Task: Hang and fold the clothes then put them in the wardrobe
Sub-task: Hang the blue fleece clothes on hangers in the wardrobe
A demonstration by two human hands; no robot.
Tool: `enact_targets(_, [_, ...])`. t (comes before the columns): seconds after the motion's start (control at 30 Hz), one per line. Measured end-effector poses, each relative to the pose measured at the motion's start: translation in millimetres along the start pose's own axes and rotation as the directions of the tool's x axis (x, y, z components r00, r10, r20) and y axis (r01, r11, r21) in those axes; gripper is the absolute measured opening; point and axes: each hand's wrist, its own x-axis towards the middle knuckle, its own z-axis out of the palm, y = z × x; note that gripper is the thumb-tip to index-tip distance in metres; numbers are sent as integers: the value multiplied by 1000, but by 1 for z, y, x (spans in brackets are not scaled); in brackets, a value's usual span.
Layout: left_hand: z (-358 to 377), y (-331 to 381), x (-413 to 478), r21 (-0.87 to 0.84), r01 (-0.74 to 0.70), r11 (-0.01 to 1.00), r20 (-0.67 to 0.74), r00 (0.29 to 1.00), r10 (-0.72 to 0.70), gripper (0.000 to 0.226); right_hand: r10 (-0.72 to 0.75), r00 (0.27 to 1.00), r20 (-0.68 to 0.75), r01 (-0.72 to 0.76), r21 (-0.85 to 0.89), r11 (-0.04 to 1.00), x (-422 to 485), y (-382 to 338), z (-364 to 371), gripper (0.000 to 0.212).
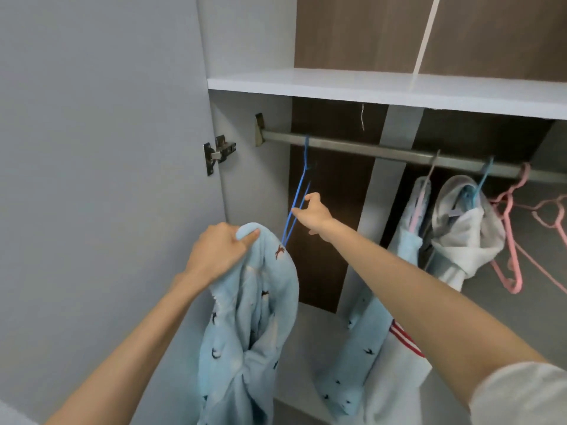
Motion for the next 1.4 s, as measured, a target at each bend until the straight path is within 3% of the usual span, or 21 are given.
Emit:
enact_targets(0.2, [4,-23,33,59,21,998,-51,999,-18,58,92,993,-71,-85,100,991,64,-14,40,80])
enact_targets(0.33, [10,-32,47,69,23,997,-43,999,-20,58,245,960,-133,-162,449,879,89,-21,48,55])
enact_targets(0.47, [22,-36,56,51,29,998,-31,999,-28,57,144,948,-283,-42,337,941,105,-18,43,62])
enact_targets(0.77, [34,-30,67,18,-26,1000,-23,999,26,54,100,899,-426,83,389,917,112,-12,7,44])
enact_targets(1.13, [36,-15,66,18,-74,997,-11,997,74,52,4,917,-399,87,209,974,60,7,-34,39])
enact_targets(1.3, [49,1,47,-5,-67,998,75,995,67,48,5,985,-174,33,212,977,4,31,-57,47])
enact_targets(1.4, [60,9,27,3,-58,998,129,990,57,44,6,992,-129,18,187,982,-37,43,-72,48])
